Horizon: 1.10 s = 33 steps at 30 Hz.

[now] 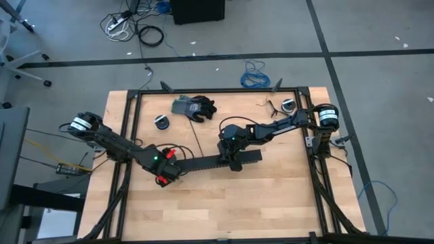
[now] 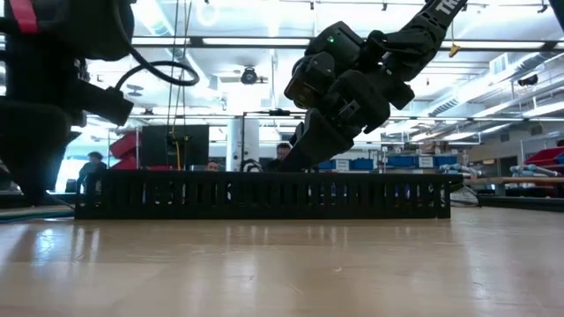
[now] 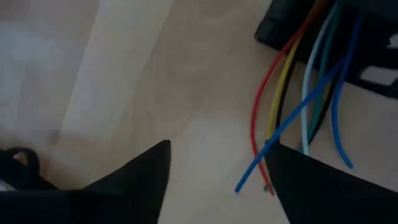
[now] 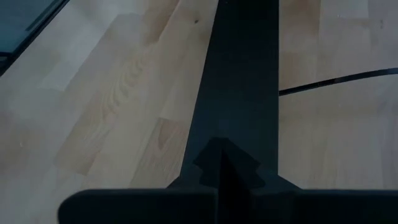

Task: Ziptie cables
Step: Close the black cable duct with the cover

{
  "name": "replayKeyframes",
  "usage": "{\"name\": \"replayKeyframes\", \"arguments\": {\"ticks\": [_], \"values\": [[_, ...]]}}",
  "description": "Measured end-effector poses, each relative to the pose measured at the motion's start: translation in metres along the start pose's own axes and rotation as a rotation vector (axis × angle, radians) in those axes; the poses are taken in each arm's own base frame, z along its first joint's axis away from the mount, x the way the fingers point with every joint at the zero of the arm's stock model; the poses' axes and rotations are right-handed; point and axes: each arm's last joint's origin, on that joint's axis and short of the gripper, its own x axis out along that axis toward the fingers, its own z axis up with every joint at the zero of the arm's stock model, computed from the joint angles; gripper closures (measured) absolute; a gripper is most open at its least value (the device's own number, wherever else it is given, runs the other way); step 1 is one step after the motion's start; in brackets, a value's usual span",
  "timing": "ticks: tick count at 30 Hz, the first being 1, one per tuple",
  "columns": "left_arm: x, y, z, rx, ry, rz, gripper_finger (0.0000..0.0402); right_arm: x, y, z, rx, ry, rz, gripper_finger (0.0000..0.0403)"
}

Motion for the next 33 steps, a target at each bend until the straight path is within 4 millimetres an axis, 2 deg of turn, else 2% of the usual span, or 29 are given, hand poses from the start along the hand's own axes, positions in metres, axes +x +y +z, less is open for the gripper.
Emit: {"name": "replayKeyframes", "arguments": {"ticks": [6, 11, 12, 17, 21, 27, 33], "values": [[-0.002, -0.002, -0.001, 0.023, 0.041, -0.062, 0.0235, 0.000, -0.001, 0.000, 0.014, -0.002, -0.003, 0.0403], [-0.002, -0.005, 0.001, 0.120, 0.025, -0.105, 0.0367, 0.000, -0.001, 0.001, 0.025, -0.015, -0.005, 0.0403], [-0.002, -0.005, 0.002, 0.121, 0.018, -0.105, 0.0384, 0.000, -0.001, 0.001, 0.032, -0.016, -0.005, 0.0403], [-0.003, -0.008, 0.007, 0.253, -0.091, -0.092, 0.0399, 0.000, -0.001, 0.001, 0.068, -0.017, -0.006, 0.0403], [-0.002, -0.008, 0.007, 0.403, -0.104, -0.077, 0.0401, 0.000, -0.001, 0.001, 0.077, -0.016, -0.006, 0.0403], [-0.003, -0.010, 0.010, 0.484, -0.143, -0.085, 0.0401, 0.000, -0.001, 0.001, 0.076, -0.018, -0.007, 0.0403], [0.004, -0.011, 0.015, 0.485, -0.185, -0.121, 0.0401, 0.000, -0.001, 0.001, 0.075, -0.019, -0.007, 0.0403]]}}
